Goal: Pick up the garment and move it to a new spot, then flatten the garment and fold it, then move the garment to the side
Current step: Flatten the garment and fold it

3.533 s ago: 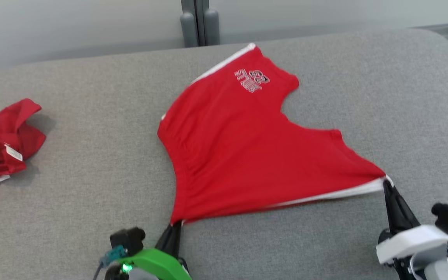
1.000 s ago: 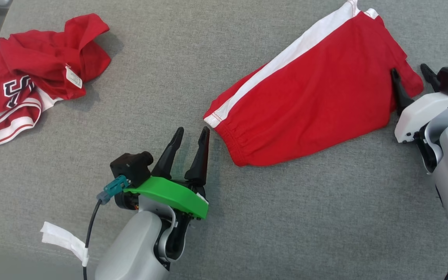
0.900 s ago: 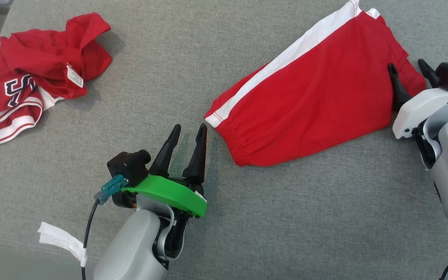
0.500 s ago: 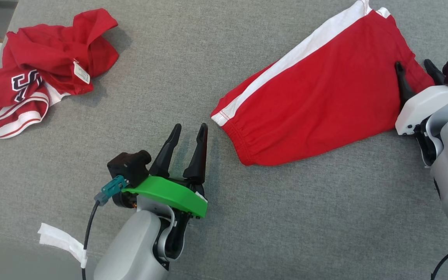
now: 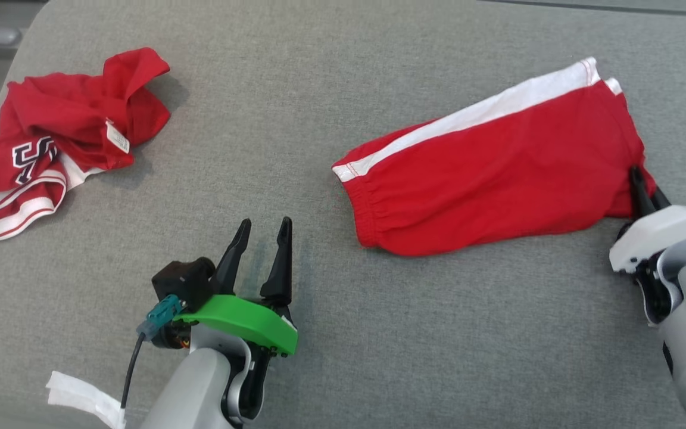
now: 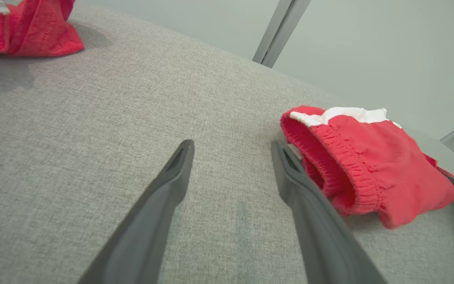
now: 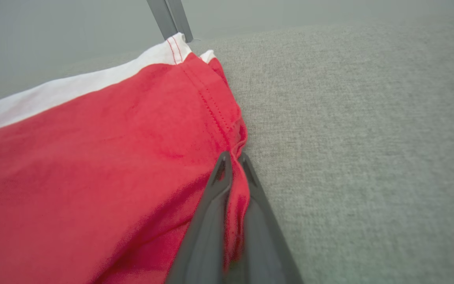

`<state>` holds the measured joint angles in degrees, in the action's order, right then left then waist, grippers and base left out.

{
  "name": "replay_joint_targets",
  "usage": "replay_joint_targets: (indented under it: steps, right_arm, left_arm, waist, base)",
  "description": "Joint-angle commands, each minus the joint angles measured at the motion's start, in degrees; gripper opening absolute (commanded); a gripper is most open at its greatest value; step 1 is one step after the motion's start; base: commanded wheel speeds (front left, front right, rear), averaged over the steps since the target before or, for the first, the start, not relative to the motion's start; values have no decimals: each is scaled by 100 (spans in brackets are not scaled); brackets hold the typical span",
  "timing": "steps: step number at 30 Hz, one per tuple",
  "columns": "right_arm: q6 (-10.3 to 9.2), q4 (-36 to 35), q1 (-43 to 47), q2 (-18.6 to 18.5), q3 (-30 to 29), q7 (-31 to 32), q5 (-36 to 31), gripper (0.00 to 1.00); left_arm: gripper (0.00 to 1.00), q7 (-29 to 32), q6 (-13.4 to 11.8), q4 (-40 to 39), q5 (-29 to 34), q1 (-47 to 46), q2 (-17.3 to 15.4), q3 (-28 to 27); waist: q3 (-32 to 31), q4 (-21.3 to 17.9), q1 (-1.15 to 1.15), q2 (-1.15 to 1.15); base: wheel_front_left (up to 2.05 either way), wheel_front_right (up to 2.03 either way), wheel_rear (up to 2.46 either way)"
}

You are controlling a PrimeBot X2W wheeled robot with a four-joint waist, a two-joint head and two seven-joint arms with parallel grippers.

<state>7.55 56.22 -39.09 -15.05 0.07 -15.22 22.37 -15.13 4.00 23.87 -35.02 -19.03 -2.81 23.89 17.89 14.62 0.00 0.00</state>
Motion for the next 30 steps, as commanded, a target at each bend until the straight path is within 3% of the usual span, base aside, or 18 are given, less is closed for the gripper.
replay_joint_targets:
  steps: [1,6,12,17,23,30]
  right_arm:
    - [-12,-63,341,-3,-70,16,56,0]
    - [-11,-640,1016,73,-393,10,209,0]
    - [-11,-1094,1695,200,-746,8,235,0]
    - [-11,-1562,1811,290,-828,6,86,0]
    - [-11,-2591,1568,581,-109,3,-111,0]
    - [-11,-3002,1293,933,1281,3,47,0]
  left_arm:
    - [100,-1,-33,24,60,143,-20,-71]
    - [100,-2,-86,97,344,387,-20,-290]
    - [100,-2,-86,200,185,674,-19,-472]
    - [100,-2,-66,212,228,790,-21,-472]
    - [100,-2,-85,231,172,901,-21,-412]
    - [100,-2,-122,246,129,887,-20,-302]
  waist:
    - [-310,-289,0,0]
    - [-623,-536,0,0]
    - [-907,-691,0,0]
    - [-976,-715,0,0]
    - [-1004,-599,0,0]
    - [-1002,-196,0,0]
  base:
    - [0,0,0]
    - [0,0,0]
    - [0,0,0]
    - [0,0,0]
    - [0,0,0]
    - [0,0,0]
